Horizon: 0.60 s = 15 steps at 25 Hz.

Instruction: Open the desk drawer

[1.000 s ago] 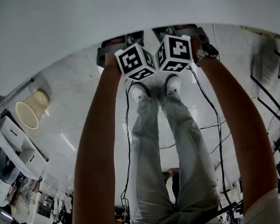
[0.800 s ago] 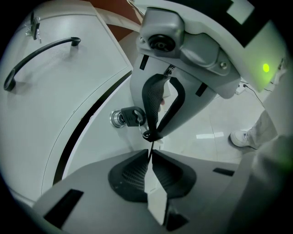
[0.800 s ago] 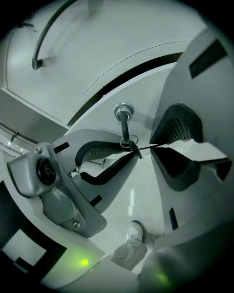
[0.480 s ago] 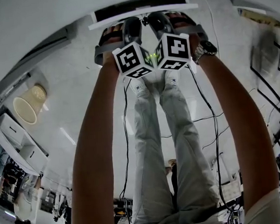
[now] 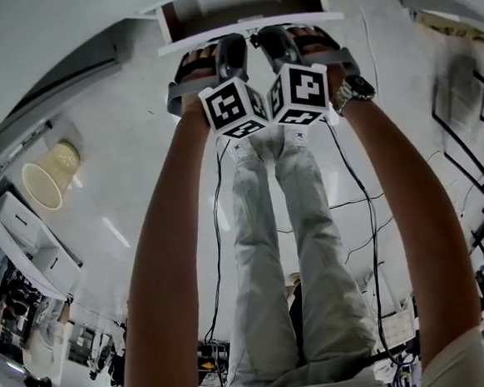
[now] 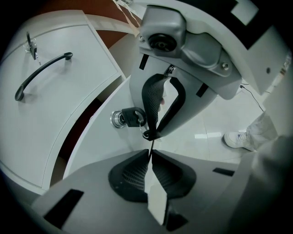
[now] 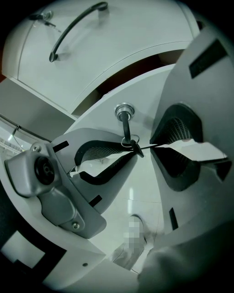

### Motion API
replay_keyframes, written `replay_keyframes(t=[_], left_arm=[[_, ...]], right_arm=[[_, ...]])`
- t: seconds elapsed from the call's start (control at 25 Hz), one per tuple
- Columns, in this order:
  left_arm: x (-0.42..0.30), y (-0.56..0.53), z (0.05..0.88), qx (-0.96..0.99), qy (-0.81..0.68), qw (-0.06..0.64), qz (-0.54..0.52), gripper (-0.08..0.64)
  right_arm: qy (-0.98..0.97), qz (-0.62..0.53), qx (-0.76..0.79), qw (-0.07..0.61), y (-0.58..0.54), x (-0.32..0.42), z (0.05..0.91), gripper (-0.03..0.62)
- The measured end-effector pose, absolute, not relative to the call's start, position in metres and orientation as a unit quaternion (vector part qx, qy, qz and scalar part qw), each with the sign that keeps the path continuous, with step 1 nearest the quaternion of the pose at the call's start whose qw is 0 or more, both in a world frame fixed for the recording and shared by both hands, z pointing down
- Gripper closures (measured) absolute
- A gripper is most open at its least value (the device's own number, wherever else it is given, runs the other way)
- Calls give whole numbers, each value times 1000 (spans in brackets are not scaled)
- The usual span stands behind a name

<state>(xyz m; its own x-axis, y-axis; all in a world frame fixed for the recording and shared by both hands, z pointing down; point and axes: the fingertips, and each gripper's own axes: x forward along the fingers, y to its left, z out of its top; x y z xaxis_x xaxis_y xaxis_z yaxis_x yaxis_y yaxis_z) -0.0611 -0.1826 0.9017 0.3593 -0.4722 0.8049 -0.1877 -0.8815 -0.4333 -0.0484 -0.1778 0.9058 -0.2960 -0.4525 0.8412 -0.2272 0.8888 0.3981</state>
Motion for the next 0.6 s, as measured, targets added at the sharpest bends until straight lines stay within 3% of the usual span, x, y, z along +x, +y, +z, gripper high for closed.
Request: replay_keyframes(t=[0.6], left_arm=[[-61, -161, 900, -812, 201, 127, -532, 531]], right_arm=[[-796, -107, 209, 559, -158, -46, 904, 554]])
